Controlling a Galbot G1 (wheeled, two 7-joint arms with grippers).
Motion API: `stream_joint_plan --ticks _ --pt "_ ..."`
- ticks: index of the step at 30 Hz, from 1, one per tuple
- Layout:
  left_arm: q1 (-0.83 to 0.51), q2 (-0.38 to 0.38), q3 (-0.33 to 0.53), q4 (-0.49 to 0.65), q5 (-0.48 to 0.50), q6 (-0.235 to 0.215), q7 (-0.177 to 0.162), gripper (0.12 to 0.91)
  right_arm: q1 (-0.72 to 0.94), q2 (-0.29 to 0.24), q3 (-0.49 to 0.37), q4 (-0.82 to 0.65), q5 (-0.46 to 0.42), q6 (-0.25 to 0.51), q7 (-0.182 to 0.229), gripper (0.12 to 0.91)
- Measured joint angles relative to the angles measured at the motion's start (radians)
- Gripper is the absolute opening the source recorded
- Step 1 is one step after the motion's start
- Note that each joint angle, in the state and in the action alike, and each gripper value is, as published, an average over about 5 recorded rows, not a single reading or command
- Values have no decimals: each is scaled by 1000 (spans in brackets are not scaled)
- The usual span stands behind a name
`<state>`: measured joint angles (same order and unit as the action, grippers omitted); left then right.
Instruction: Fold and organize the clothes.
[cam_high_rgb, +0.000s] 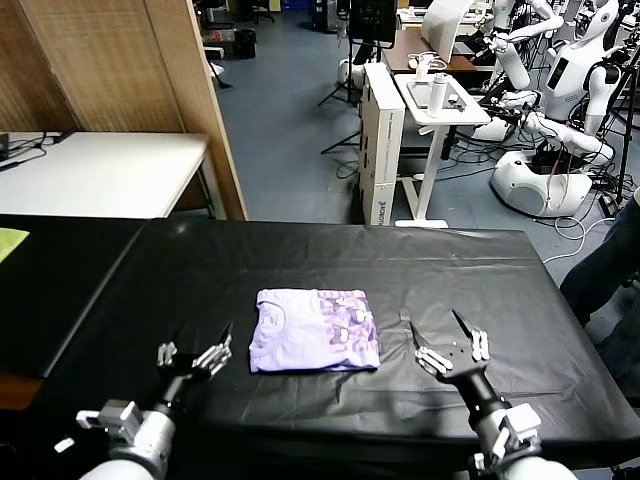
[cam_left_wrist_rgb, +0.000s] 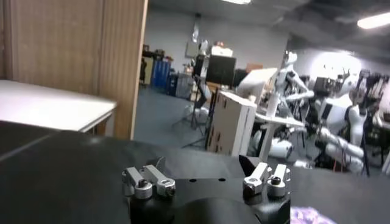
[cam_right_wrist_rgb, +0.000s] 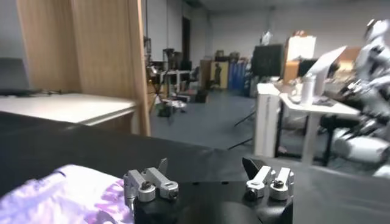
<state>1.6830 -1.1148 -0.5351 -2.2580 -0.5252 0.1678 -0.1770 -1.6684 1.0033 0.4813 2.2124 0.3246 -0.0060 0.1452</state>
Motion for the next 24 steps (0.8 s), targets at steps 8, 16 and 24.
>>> stream_joint_plan --ticks 8,16,24 --pt "113 6 -25 -17 99 -69 -105 907 -172 81 5 38 -175 143 36 907" --pt "243 21 -68 -49 118 -88 -111 907 -326 149 5 81 -222 116 121 907" --pt "330 18 -96 -61 127 -92 -64 907 -389 166 36 118 -189 37 139 907"
